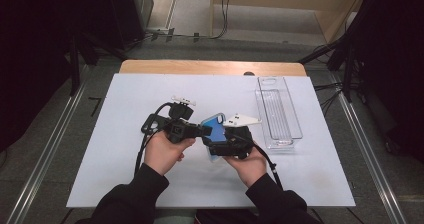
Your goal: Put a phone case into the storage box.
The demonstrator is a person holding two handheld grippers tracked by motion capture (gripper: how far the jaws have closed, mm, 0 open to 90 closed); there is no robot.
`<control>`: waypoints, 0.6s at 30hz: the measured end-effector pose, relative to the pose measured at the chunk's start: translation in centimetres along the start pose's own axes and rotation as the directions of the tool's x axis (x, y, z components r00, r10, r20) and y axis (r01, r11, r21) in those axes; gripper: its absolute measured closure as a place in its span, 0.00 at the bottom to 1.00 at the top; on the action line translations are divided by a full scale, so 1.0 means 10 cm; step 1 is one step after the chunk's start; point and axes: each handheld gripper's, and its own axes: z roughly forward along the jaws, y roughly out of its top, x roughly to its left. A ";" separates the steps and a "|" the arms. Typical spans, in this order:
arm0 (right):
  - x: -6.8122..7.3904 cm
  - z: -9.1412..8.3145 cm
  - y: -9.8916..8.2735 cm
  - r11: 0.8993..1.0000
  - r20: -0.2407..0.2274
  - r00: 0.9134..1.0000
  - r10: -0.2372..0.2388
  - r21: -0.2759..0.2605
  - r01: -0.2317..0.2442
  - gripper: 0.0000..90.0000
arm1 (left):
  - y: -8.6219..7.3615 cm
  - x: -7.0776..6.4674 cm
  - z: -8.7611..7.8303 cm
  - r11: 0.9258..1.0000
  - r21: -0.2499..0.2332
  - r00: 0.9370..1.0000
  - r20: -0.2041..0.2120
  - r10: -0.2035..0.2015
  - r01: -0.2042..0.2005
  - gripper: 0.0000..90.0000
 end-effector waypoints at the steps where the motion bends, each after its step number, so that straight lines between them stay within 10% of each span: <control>1: -0.01 -0.01 0.01 1.000 -0.005 1.000 0.006 0.000 -0.006 0.18 | 0.02 0.00 -0.01 1.000 -0.003 1.000 0.018 0.010 -0.010 0.78; 18: -0.21 -0.06 -0.01 0.999 -0.035 0.999 0.024 0.028 -0.023 0.18 | 0.06 0.03 -0.25 0.998 -0.044 0.997 0.046 0.055 -0.053 0.44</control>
